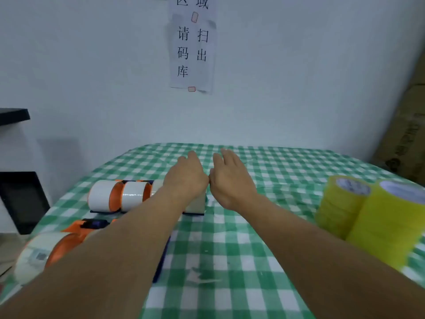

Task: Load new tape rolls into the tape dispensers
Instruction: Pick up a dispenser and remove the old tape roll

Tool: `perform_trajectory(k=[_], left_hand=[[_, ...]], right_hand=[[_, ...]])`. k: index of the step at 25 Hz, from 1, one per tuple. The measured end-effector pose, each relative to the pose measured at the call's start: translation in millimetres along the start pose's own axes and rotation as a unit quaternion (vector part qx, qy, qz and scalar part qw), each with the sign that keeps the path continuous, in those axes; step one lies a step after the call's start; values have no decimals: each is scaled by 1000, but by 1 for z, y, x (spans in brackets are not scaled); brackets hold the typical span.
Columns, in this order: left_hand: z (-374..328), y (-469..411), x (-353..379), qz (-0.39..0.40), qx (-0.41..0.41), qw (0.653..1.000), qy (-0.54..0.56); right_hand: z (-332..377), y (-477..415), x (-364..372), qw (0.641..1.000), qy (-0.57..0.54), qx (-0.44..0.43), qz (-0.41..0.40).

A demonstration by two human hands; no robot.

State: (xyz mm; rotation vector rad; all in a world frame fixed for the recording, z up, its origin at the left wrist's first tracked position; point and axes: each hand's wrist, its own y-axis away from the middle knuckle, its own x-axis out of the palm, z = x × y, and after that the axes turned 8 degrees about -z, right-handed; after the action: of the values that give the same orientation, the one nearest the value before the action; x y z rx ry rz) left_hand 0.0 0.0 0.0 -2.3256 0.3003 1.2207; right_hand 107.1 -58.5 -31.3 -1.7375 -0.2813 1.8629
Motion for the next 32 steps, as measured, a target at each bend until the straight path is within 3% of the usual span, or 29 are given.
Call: perform_trajectory(k=[5, 10, 17, 20, 22, 26, 32], left_hand=[[5, -6, 18, 29, -68, 997, -4], [11, -9, 26, 55, -77, 995, -27], [9, -9, 22, 33, -95, 994, 32], [-7, -12, 17, -4, -123, 984, 126], [-19, -18, 23, -19, -179, 949, 258], [-43, -15, 43, 10, -280, 836, 472], [-61, -1, 85, 10, -258, 774, 579]], right_hand=[[3, 0, 18, 990, -80, 79, 81], [8, -3, 40, 961, -195, 150, 126], [-1, -8, 41, 887, -385, 248, 67], [-11, -6, 23, 862, -430, 265, 37], [-24, -3, 9, 855, -446, 266, 12], [-54, 10, -8, 851, -461, 248, -19], [-94, 32, -9, 856, -472, 203, -57]])
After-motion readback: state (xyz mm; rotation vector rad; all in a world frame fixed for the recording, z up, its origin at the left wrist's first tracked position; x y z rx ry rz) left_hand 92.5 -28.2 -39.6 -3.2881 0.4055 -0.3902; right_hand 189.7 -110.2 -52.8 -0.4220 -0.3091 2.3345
